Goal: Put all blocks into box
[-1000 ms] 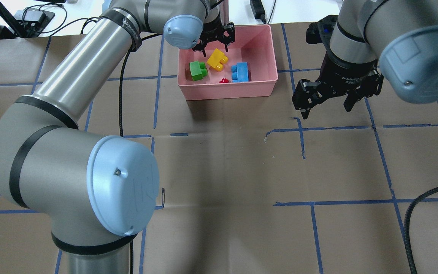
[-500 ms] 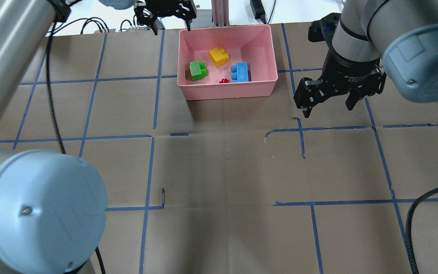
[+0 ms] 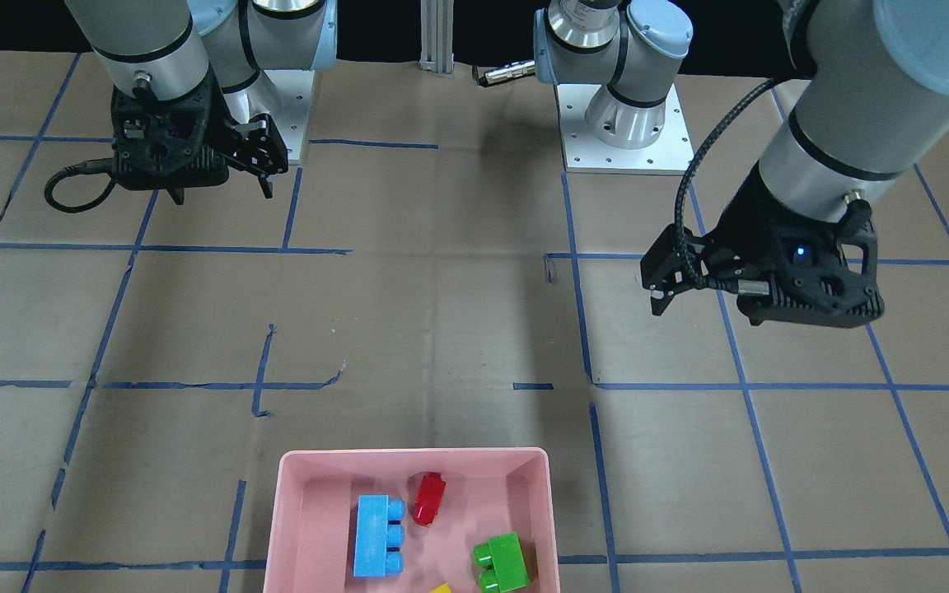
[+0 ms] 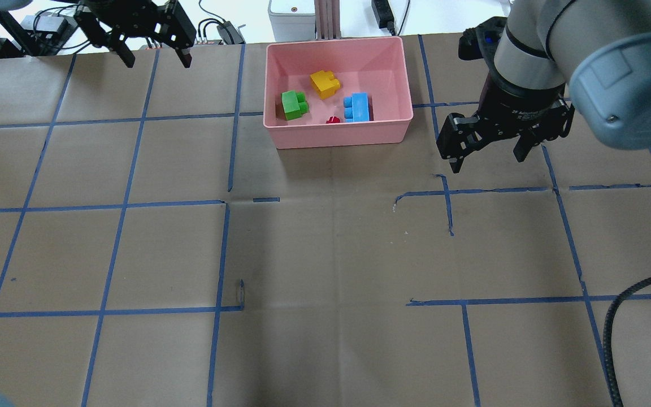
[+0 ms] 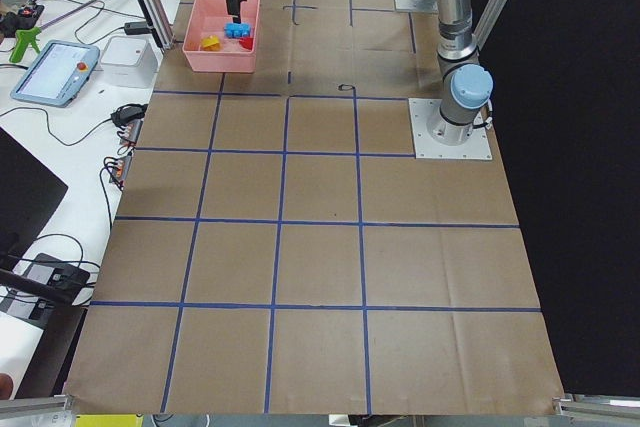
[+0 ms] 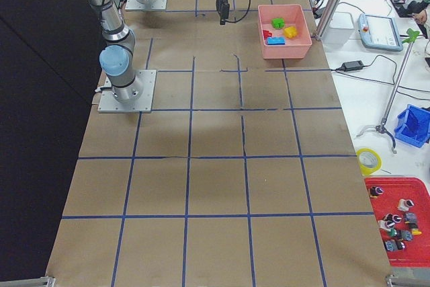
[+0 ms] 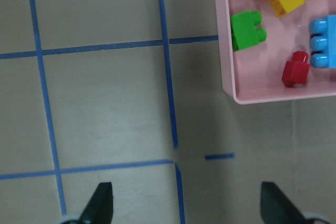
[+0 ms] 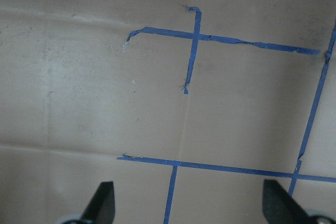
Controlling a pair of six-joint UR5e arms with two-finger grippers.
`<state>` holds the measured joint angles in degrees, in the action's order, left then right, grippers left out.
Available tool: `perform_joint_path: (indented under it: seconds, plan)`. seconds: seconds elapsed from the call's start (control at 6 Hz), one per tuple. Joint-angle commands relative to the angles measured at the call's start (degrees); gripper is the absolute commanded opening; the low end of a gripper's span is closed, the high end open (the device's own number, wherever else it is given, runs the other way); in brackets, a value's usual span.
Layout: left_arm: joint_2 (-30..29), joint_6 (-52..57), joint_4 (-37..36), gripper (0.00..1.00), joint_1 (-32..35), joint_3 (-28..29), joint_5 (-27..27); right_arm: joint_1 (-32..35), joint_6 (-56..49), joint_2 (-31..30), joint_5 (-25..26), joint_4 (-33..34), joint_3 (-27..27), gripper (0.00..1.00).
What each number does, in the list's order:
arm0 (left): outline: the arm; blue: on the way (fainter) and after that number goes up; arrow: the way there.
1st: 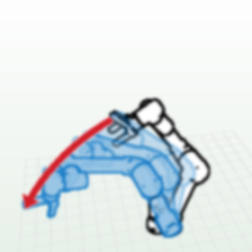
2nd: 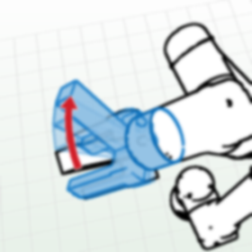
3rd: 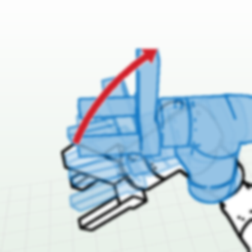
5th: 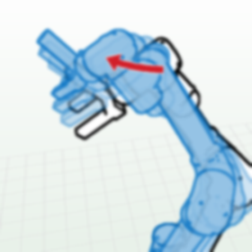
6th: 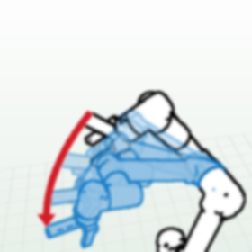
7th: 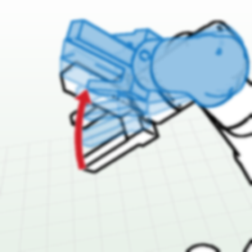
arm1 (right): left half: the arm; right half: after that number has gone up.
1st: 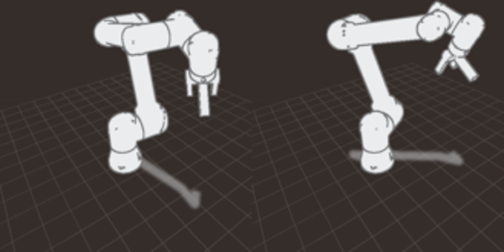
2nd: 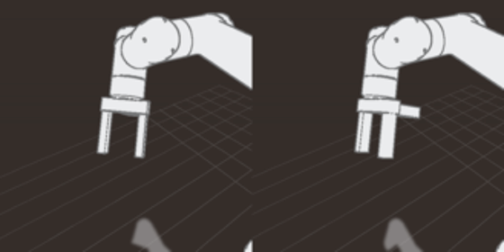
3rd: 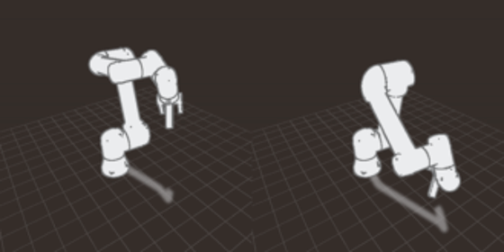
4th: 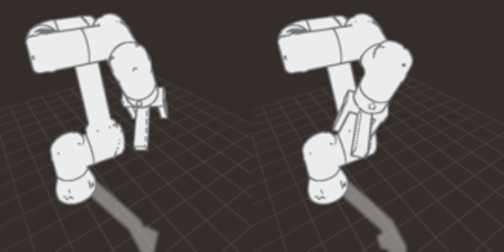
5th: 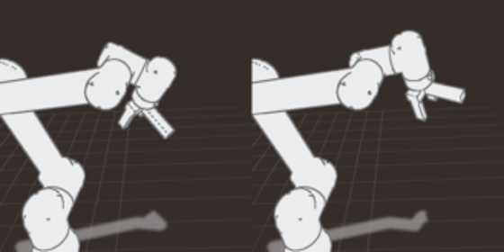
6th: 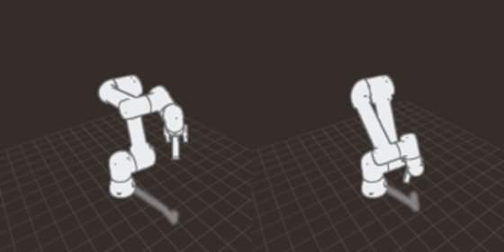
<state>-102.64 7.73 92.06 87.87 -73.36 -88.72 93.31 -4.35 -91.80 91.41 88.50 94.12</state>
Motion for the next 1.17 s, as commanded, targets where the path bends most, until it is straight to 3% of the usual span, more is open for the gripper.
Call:
perform_joint_path:
  seconds: [0.0,0.33,1.0]
  plan:
    - [6.6,-0.5,-0.2,0.99,0.5,-8.3,-0.1,-0.1,0.0,-0.1,-0.1,0.0,-0.3,1.00]
    - [9.9,-0.2,-0.3,0.99,0.6,-13.1,0.3,-0.1,0.1,0.4,-0.1,0.0,-0.3,1.00]
    - [10.1,-0.4,-0.3,0.99,0.6,-13.5,-0.7,0.0,0.2,0.6,-0.2,0.1,0.0,1.00]
